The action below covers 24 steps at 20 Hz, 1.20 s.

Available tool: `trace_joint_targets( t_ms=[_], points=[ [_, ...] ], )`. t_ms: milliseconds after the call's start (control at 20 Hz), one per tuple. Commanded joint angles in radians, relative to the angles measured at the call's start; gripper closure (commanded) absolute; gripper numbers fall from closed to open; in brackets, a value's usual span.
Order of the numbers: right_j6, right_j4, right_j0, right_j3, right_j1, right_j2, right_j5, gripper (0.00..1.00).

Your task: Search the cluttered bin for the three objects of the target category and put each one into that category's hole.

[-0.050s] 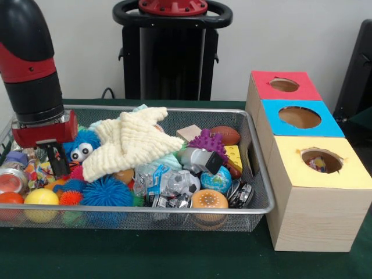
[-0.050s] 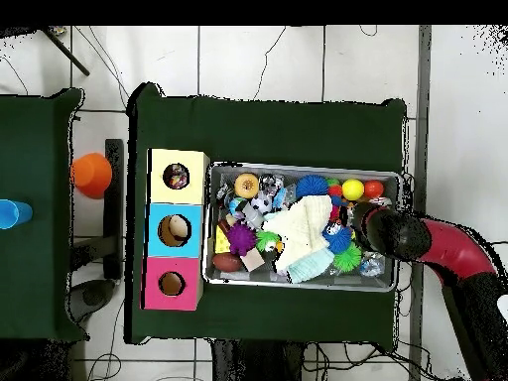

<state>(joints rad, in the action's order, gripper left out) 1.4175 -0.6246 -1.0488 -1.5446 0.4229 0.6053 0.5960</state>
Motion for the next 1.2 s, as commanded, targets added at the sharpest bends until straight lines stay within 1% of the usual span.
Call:
trace_joint_targets(
  t_ms=[50,150,300,350,500,950,1150,1200],
  points=[
    [-0.057,0.011,0.019,0.064,0.007,-0.037,0.117,1.0],
    [-0.067,0.001,0.011,0.057,0.003,-0.021,0.084,1.0],
    [-0.075,0.0,0.004,0.052,-0.001,-0.013,0.075,1.0],
    [-0.074,0.0,0.002,0.05,0.001,-0.014,0.074,0.0],
    [-0.056,-0.002,0.005,0.051,0.001,-0.023,0.063,0.0],
    [-0.054,0.004,0.001,0.061,-0.014,-0.018,0.058,0.0],
    [-0.069,-0.013,-0.007,0.081,-0.039,-0.02,0.039,0.0],
    [-0.088,-0.019,-0.013,0.091,-0.043,-0.015,0.039,0.0]
  ],
)
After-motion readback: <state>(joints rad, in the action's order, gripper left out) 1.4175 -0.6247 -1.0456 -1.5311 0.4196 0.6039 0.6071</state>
